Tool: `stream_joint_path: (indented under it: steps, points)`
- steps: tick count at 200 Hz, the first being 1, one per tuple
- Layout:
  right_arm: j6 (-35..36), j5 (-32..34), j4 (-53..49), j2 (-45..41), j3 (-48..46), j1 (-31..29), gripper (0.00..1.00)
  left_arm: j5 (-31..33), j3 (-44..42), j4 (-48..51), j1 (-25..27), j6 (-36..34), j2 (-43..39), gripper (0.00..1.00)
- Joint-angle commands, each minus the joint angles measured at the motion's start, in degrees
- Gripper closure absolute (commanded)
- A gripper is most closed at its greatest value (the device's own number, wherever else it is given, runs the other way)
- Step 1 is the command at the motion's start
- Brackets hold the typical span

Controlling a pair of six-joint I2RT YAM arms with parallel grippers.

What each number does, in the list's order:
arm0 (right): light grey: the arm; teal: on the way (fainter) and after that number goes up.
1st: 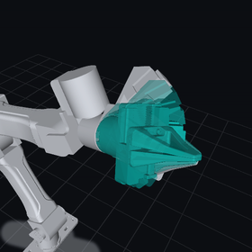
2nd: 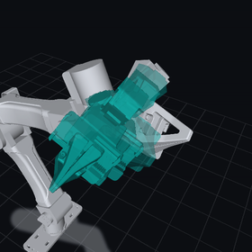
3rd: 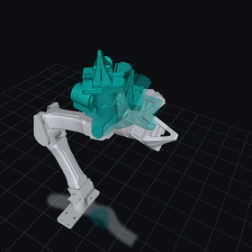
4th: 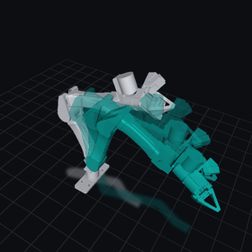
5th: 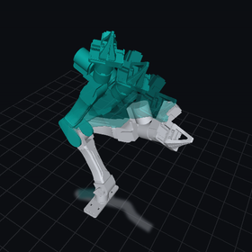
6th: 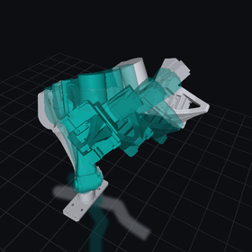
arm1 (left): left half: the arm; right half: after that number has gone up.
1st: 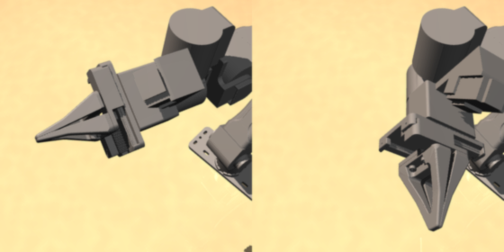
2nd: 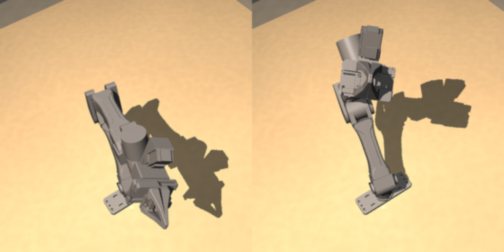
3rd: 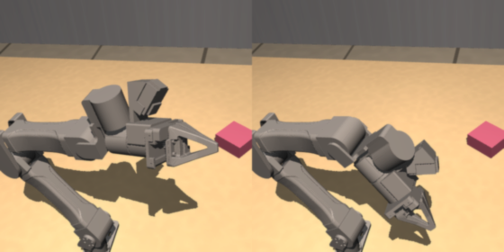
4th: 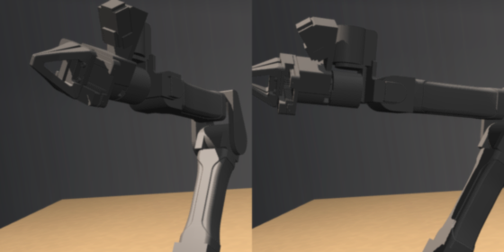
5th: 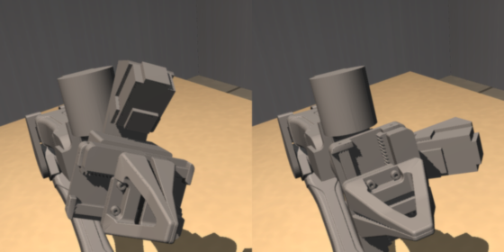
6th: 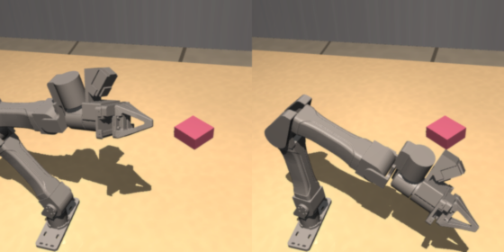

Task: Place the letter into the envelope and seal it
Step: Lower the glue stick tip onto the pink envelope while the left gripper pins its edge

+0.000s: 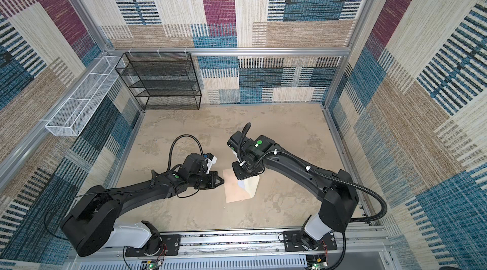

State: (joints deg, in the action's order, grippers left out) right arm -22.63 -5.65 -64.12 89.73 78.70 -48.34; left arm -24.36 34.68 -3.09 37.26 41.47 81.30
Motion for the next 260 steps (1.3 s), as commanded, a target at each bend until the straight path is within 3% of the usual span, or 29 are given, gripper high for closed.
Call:
stream_joint_path:
  steps: [1,130,260]
  points:
    - [-0.59,-1.72,0.47,0.76,-0.66,0.0,0.82,-0.95,0.51,-4.2,-0.01,2.35,1.98,1.0]
    - [1.53,-3.09,1.8,7.71,0.49,0.0,0.83,-1.51,5.55,-7.87,-1.04,3.34,13.99,1.0]
    - [3.41,-1.91,0.36,14.46,4.93,0.79,0.86,-3.34,3.52,-7.81,-2.06,1.77,17.34,1.0]
